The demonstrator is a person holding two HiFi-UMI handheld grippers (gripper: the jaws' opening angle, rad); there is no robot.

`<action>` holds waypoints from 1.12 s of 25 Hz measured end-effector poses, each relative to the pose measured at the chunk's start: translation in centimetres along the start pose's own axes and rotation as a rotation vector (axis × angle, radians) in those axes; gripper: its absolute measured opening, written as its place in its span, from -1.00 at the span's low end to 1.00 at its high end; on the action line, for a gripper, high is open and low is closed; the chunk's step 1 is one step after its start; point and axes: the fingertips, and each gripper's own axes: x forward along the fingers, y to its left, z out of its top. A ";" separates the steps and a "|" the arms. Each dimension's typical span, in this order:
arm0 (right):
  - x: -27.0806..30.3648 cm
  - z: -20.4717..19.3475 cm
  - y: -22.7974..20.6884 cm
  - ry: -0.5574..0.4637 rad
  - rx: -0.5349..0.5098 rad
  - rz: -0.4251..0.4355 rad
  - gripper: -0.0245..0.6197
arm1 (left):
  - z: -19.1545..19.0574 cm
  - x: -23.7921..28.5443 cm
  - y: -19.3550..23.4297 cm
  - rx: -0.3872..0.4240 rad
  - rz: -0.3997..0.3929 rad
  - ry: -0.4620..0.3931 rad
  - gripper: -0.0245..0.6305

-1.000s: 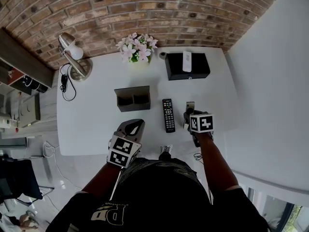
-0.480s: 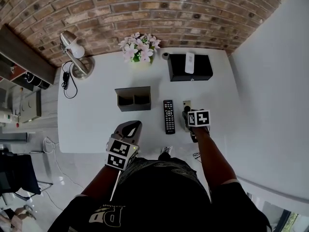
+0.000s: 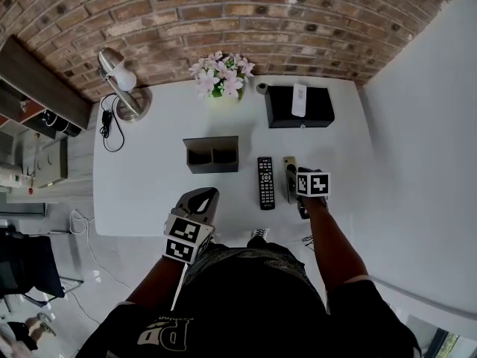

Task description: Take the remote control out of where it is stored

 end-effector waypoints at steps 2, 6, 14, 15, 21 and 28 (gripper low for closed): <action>-0.2 0.2 -0.1 -0.005 -0.007 -0.013 -0.35 | 0.1 -0.1 0.2 0.004 -0.007 -0.001 -0.91; -1.1 0.6 0.1 -0.031 -0.021 -0.044 -0.36 | 0.4 -0.4 0.5 0.011 -0.026 -0.010 -0.91; -5.7 2.1 5.6 -0.192 -0.010 -0.027 -0.36 | 0.3 -1.9 1.8 0.045 -0.080 -0.025 -0.91; -6.5 2.3 7.1 -0.217 -0.006 -0.006 -0.36 | 0.3 -2.3 2.0 0.048 -0.089 -0.031 -0.91; -12.4 3.5 17.8 -0.395 0.044 0.173 -0.71 | 0.3 -4.7 2.8 0.009 -0.157 -0.046 -0.91; -16.3 4.6 27.8 -0.517 0.062 0.405 -0.90 | 1.0 -7.8 3.2 0.023 -0.194 -0.092 -0.91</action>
